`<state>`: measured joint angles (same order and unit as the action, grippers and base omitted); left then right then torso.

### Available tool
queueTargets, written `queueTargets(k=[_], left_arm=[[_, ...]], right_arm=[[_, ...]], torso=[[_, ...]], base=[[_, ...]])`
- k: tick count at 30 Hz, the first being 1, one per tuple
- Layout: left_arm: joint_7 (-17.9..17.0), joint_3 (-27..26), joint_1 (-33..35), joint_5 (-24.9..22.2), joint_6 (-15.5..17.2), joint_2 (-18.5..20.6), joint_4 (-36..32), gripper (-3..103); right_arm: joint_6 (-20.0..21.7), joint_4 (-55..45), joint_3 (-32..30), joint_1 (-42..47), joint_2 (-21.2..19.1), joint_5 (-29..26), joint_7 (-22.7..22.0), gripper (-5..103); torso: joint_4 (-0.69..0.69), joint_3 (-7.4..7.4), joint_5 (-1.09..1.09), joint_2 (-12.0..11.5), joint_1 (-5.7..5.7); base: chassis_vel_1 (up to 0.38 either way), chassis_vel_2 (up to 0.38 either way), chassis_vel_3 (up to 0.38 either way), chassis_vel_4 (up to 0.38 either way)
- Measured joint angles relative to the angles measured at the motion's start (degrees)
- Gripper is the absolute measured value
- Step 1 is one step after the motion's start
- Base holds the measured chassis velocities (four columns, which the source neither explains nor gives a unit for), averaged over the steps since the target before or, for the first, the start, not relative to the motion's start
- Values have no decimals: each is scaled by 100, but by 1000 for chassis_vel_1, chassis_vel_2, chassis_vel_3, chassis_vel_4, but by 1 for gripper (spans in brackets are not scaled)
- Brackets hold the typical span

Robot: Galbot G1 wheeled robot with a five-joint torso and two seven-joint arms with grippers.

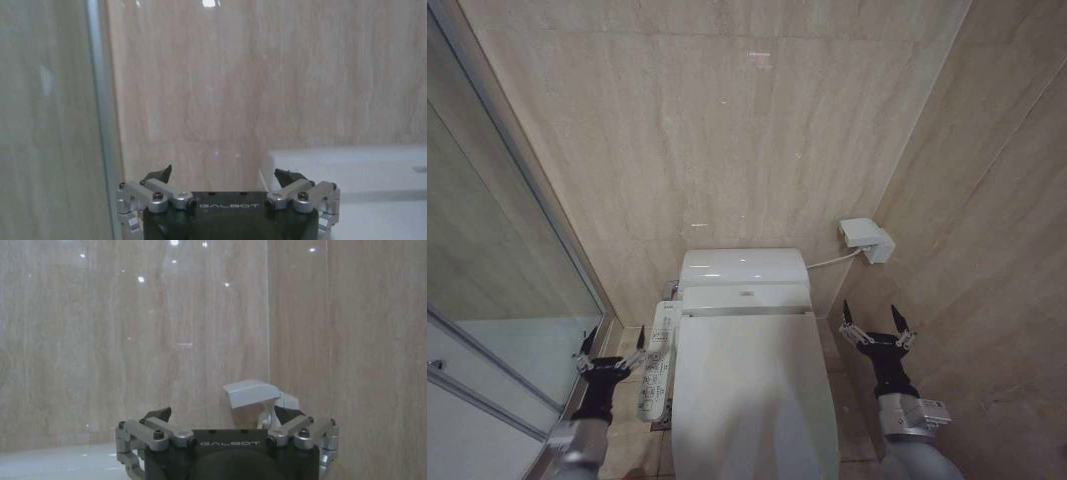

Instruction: Open the toilet lid, clean the toilet bowl with a toilet brush, close the toilet lid, and flush.

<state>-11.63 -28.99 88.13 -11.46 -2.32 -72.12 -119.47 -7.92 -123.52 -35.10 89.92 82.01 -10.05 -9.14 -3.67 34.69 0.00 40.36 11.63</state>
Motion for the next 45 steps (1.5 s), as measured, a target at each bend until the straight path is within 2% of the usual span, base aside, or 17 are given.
queueTargets(k=[4,7,10,17,19,21,22,24,28,31,35,45], left_arm=[[-74,142,-448,212,709,-30,-39,100],[-218,46,-464,395,751,49,-403,100],[-310,-34,-370,434,752,85,-682,100],[-371,-176,-205,456,735,117,-1089,100],[-405,-175,-165,449,541,114,-1043,100],[-272,-172,-166,395,44,117,-755,100],[-272,-172,-166,395,44,117,-755,100],[-27,-217,-191,314,-567,136,-256,100],[107,-304,-199,142,-961,163,202,100],[57,-328,-182,118,-971,171,278,100],[-151,-359,-161,65,-696,155,20,100],[-151,-359,3,197,-723,92,-141,100]], right_arm=[[0,0,-2,0,-1,0,-1,100],[0,0,-1,-1,-1,0,0,100],[0,0,-1,-1,-1,0,0,100],[0,0,-1,0,-1,0,0,100],[0,0,-1,0,0,0,0,100],[0,0,-1,-1,-1,0,0,100],[0,0,-1,-1,-1,0,0,100],[0,0,-1,-1,-1,0,0,100],[0,0,-1,0,-1,0,0,100],[0,0,-1,0,-1,0,0,100],[0,0,-1,-1,0,0,0,100],[0,0,-1,1,-1,0,0,100]], torso=[[-1,1,-5,-1,1],[1,0,6,0,0],[0,0,-2,0,1],[1,0,1,0,-1],[1,0,0,0,-1],[0,0,1,0,-1],[0,0,1,0,-1],[-1,0,0,0,-1],[1,0,-1,0,0],[1,0,-1,0,0],[0,0,0,0,-1],[0,-1,0,1,-2]], base=[[0,0,0,0],[0,0,0,0],[0,0,0,0],[0,0,0,0],[0,0,0,0],[0,0,0,0],[0,0,0,0],[0,0,0,0],[0,0,0,0],[0,0,0,0],[0,0,0,0],[0,0,0,0]])
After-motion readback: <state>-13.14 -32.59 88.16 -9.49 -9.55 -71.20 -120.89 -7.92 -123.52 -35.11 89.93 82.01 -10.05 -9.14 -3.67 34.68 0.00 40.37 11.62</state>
